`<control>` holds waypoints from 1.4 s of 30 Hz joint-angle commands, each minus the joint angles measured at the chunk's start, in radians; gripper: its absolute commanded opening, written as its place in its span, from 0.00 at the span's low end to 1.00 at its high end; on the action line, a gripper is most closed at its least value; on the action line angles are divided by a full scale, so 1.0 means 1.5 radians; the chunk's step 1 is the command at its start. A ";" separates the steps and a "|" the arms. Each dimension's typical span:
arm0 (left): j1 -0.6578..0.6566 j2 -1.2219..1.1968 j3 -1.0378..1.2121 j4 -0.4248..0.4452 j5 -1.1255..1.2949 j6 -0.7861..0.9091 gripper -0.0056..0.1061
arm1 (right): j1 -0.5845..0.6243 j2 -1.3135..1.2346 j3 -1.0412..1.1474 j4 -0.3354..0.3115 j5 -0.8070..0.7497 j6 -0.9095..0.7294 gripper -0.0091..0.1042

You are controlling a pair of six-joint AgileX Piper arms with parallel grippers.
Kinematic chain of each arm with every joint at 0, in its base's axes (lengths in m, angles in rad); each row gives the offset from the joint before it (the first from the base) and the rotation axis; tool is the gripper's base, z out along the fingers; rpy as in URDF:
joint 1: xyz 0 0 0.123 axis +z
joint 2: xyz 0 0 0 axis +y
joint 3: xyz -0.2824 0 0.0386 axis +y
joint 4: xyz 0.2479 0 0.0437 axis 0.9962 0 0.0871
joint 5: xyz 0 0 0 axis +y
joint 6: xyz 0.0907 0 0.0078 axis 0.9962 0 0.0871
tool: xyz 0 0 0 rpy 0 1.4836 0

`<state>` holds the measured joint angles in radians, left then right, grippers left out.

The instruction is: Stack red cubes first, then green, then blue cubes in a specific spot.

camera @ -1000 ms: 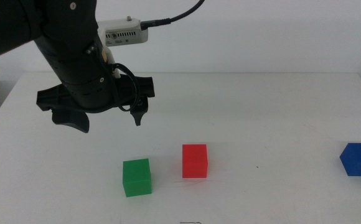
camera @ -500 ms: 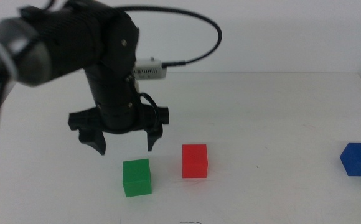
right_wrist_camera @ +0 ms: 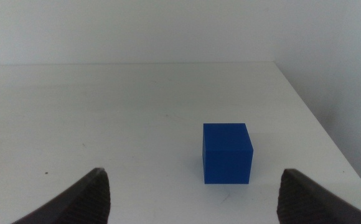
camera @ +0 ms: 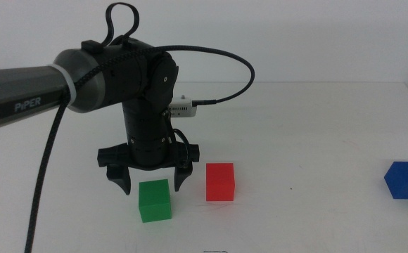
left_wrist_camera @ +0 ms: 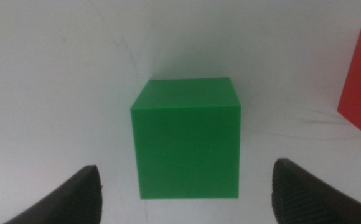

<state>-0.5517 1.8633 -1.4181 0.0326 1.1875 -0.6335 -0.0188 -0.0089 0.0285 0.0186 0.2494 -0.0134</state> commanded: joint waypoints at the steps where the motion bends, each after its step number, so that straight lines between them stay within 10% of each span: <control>1: 0.007 -0.027 -0.013 -0.018 -0.002 0.008 0.89 | -0.003 -0.015 -0.012 -0.006 -0.052 -0.008 0.73; 25: 0.029 0.006 0.050 -0.066 -0.105 0.055 0.86 | -0.003 -0.015 -0.012 -0.006 -0.052 -0.008 0.73; 42: 0.029 -0.042 0.047 -0.047 -0.068 0.052 0.16 | -0.003 -0.015 -0.012 -0.006 -0.052 -0.008 0.73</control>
<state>-0.5076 1.8864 -1.3246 -0.0383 1.0642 -0.5495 -0.0188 -0.0089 0.0285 0.0186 0.2494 -0.0134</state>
